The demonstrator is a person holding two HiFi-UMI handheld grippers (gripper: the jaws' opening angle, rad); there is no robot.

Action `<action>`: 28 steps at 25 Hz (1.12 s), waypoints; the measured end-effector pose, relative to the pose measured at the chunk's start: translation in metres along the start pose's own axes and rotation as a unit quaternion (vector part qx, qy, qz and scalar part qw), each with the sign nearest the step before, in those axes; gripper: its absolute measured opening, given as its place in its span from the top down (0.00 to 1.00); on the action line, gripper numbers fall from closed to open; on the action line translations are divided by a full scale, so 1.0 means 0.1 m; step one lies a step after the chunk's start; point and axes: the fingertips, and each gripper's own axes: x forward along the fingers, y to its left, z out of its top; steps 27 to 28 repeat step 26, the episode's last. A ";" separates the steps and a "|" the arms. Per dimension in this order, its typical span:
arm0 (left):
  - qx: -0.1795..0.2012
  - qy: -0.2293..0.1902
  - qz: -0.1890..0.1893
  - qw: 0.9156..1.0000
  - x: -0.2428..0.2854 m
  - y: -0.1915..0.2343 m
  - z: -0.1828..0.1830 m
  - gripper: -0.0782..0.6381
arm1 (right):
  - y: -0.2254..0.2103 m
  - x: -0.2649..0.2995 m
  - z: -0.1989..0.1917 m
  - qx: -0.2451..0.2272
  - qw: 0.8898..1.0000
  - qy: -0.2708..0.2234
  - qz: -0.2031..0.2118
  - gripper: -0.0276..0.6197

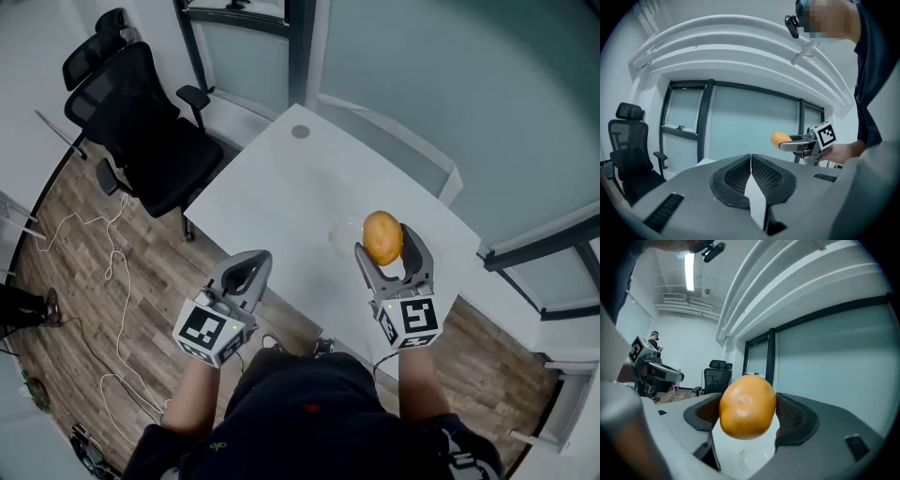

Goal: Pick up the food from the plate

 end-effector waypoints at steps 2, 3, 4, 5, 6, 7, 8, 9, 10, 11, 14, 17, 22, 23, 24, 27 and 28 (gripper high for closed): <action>0.019 -0.008 -0.002 1.000 0.00 -0.03 0.15 0.86 | 0.02 -0.11 0.21 -0.007 1.000 -0.024 -0.007 0.38; 0.025 -0.013 -0.002 1.000 -0.01 -0.04 0.21 0.86 | 0.04 -0.16 0.31 -0.012 0.999 -0.034 -0.012 0.38; 0.028 -0.019 -0.002 0.999 -0.02 -0.03 0.28 0.86 | 0.05 -0.21 0.40 -0.015 0.999 -0.042 -0.016 0.38; 0.029 -0.024 -0.002 0.999 -0.04 -0.04 0.33 0.86 | 0.07 -0.27 0.49 -0.015 0.998 -0.050 -0.018 0.38; 0.031 -0.030 -0.002 0.999 -0.05 -0.04 0.38 0.86 | 0.07 -0.32 0.56 -0.014 0.998 -0.057 -0.018 0.38; 0.033 -0.036 -0.003 0.999 -0.06 -0.07 0.43 0.86 | 0.07 -0.38 0.61 -0.014 0.998 -0.065 -0.018 0.38; 0.037 -0.041 -0.005 0.998 -0.07 -0.10 0.48 0.86 | 0.06 -0.43 0.65 -0.017 0.997 -0.070 -0.019 0.38; 0.041 -0.046 -0.008 0.998 -0.08 -0.13 0.52 0.86 | 0.05 -0.48 0.67 -0.019 0.997 -0.073 -0.021 0.38; 0.044 -0.050 -0.012 0.998 -0.08 -0.17 0.55 0.86 | 0.04 -0.51 0.68 -0.021 0.997 -0.073 -0.022 0.38; 0.048 -0.052 -0.016 0.997 -0.08 -0.21 0.56 0.86 | 0.03 -0.53 0.66 -0.020 0.997 -0.071 -0.023 0.38; 0.055 -0.055 -0.030 0.997 -0.07 -0.33 0.57 0.86 | 0.04 -0.57 0.62 -0.010 0.998 -0.065 -0.021 0.38; 0.058 -0.058 -0.041 0.996 -0.06 -0.43 0.55 0.86 | 0.07 -0.63 0.61 -0.015 0.997 -0.067 -0.020 0.38; 0.055 -0.056 -0.049 0.996 -0.03 -0.55 0.53 0.86 | 0.03 -0.69 0.61 -0.011 0.998 -0.059 -0.023 0.38; 0.054 -0.056 -0.051 0.996 -0.03 -0.56 0.54 0.86 | 0.04 -0.70 0.61 -0.011 0.998 -0.058 -0.023 0.38; 0.054 -0.056 -0.052 0.996 -0.03 -0.57 0.54 0.86 | 0.04 -0.70 0.61 -0.011 0.998 -0.058 -0.022 0.38; 0.053 -0.055 -0.054 0.996 -0.03 -0.58 0.54 0.86 | 0.05 -0.71 0.61 -0.011 0.998 -0.057 -0.020 0.38; 0.053 -0.055 -0.054 0.996 -0.03 -0.58 0.54 0.86 | 0.05 -0.71 0.61 -0.011 0.998 -0.057 -0.020 0.38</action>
